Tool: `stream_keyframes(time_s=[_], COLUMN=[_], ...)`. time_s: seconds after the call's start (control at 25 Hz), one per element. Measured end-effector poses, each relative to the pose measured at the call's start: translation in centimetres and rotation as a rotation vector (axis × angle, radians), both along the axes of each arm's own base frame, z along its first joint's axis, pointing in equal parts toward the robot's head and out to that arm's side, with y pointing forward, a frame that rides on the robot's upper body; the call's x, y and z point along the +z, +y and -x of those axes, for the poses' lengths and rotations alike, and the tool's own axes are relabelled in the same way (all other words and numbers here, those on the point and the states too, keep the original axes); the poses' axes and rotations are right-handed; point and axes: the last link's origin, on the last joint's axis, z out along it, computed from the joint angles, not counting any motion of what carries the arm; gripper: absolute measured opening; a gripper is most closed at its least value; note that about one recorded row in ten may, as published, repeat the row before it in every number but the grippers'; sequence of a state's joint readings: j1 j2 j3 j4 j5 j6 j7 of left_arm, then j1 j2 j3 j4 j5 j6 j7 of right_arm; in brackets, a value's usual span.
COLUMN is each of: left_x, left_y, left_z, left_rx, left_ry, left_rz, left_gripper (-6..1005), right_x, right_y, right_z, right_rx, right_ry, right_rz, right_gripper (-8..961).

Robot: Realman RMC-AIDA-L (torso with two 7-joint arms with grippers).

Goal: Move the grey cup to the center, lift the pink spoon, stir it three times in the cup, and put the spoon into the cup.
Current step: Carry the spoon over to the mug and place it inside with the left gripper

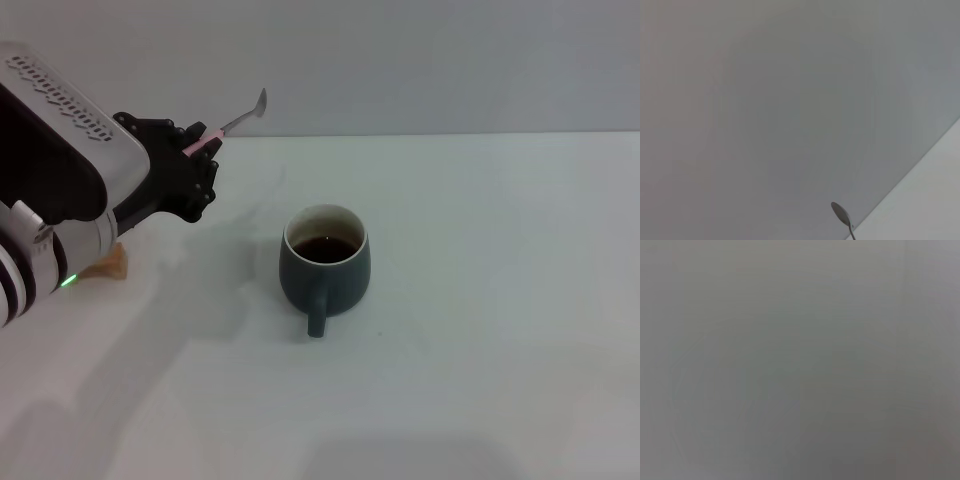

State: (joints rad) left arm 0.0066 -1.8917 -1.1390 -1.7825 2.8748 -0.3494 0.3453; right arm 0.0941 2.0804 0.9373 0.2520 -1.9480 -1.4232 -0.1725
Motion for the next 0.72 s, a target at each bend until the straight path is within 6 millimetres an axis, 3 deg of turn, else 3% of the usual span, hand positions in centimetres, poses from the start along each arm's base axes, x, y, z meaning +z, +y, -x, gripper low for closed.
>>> stream_keyframes(time_s=[0.72], left_x=[0.7], left_y=[1.2], left_z=[-1.7], left_rx=[-0.041], left_ry=[0.109], left_rz=[0.063], left_gripper=[140], right_x=[0.2], right_y=[-0.7], right_z=[-0.4], right_rx=[-0.02], right_ry=[0.001], right_rz=[-0.013], right_gripper=[0])
